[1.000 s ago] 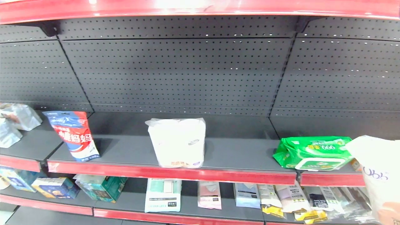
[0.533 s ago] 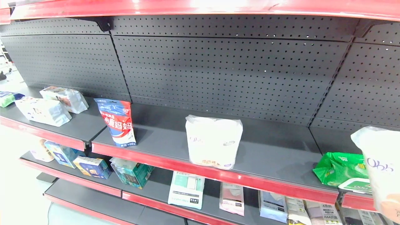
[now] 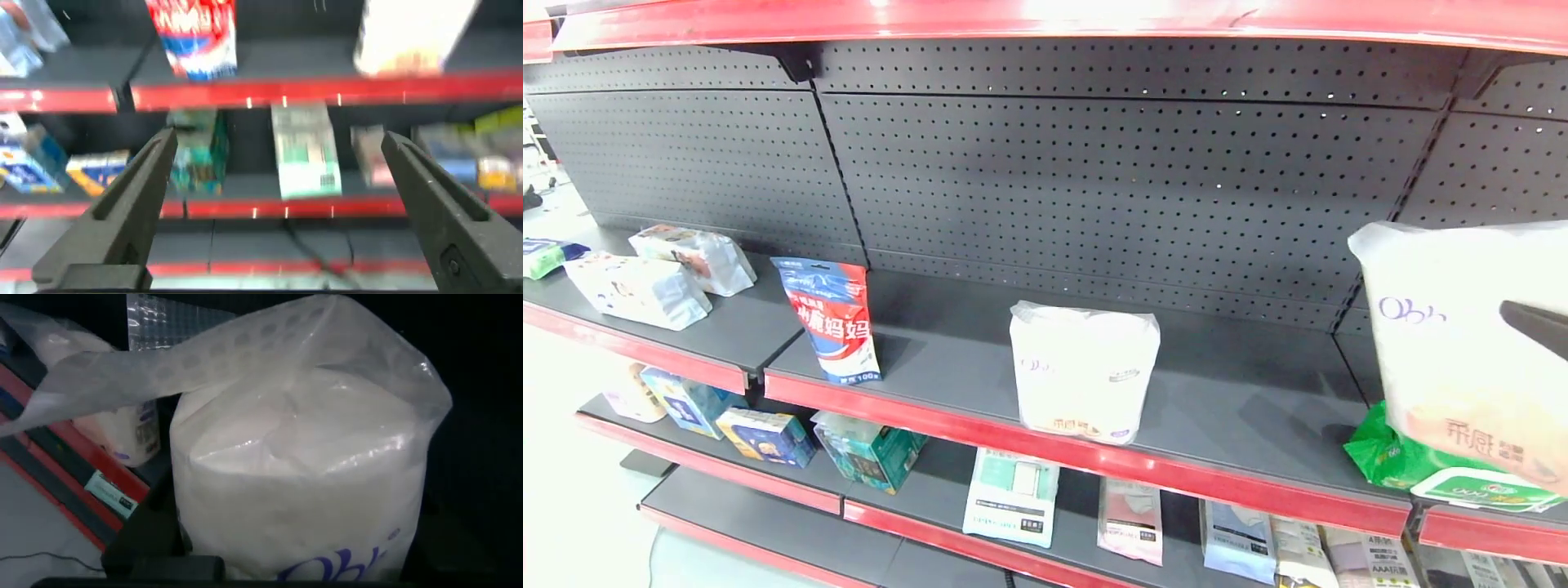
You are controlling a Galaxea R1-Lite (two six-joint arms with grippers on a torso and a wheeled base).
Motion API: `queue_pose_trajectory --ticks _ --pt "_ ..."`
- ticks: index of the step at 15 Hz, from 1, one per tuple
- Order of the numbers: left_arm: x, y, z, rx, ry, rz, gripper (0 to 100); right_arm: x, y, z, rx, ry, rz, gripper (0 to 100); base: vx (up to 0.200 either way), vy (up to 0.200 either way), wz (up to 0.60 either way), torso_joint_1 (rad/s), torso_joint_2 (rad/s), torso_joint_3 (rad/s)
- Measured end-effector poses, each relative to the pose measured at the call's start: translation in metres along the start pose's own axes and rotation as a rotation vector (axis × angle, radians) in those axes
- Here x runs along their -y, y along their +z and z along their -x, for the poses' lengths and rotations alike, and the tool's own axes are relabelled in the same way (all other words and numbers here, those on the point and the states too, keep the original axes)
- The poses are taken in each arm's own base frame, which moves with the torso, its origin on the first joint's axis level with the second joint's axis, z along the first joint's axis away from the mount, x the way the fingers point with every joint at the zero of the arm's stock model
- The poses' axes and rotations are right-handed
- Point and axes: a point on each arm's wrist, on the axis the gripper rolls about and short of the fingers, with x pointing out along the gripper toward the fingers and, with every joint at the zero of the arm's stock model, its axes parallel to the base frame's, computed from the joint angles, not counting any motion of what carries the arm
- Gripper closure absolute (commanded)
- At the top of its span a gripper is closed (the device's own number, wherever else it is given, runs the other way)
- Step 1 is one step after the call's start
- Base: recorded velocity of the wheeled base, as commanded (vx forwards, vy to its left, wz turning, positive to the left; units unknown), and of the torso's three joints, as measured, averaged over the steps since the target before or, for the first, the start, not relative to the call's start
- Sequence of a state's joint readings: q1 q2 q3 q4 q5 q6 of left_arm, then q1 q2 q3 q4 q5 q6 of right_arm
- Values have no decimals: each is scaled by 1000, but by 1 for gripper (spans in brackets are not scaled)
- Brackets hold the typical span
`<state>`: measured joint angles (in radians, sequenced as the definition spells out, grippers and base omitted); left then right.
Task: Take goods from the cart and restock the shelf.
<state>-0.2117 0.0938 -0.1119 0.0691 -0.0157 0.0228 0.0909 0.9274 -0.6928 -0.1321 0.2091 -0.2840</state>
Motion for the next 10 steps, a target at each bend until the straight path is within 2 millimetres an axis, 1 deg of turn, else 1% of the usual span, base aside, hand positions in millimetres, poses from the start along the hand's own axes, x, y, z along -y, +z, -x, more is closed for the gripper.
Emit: queue_pose_trajectory --ticks 1,2,5,7,9,10 --pt "-1 -2 -4 54 25 39 0 -1 1 -10 -2 37 -35 100 0 0 0 0 0 0" --pt "-1 -10 -7 43 39 89 0 -2 0 -20 -11 60 -49 100 0 0 0 0 0 0" --pt "-1 -15 -8 37 56 109 0 -1 -1 -40 -3 71 -49 100 0 0 0 0 0 0" --pt "-2 -16 -8 34 92 53 0 -1 -3 -49 -14 76 -51 100 0 0 0 0 0 0" --pt "-4 -20 -8 -5 217 58 0 -1 -6 -54 -33 82 -52 100 0 0 0 0 0 0" --pt "-5 -20 -8 -9 234 59 0 -1 -7 -56 -38 85 -53 100 0 0 0 0 0 0"
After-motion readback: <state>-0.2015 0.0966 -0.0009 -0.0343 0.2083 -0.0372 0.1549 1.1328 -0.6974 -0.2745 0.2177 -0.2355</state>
